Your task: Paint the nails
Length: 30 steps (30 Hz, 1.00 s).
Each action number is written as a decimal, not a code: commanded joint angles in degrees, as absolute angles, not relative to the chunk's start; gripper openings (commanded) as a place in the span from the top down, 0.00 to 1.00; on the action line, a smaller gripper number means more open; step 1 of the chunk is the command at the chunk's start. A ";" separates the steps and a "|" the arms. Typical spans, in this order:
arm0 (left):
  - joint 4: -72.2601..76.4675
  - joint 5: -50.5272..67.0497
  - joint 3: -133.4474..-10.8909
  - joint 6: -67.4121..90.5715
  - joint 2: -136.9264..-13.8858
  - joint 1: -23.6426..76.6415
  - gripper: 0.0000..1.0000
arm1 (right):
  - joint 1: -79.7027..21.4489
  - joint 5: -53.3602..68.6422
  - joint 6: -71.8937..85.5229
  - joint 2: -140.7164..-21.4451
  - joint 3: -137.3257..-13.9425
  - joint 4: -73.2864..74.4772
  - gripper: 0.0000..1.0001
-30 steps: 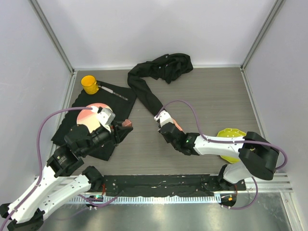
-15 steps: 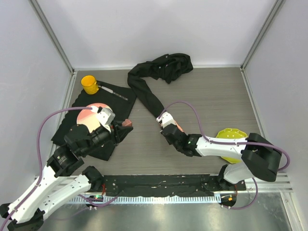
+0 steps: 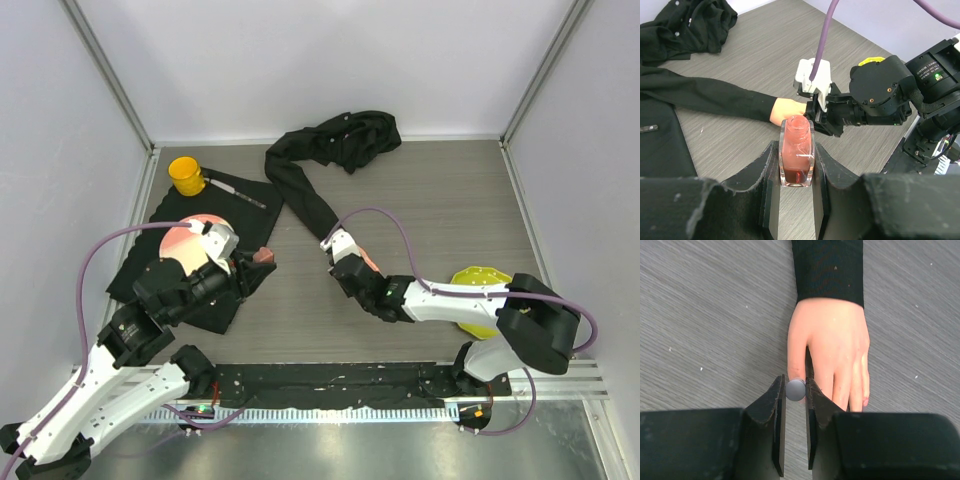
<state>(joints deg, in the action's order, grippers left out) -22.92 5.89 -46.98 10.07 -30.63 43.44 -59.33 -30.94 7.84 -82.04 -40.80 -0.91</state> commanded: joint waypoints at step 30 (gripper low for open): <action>-19.25 6.77 -47.11 10.37 -30.67 43.15 1.00 | -59.33 -31.11 7.73 -81.48 -42.72 -4.31 0.99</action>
<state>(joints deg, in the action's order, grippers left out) -22.92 5.91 -46.98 10.09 -30.63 43.38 -59.33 -30.65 8.25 -81.78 -40.71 -1.02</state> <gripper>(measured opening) 0.293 0.204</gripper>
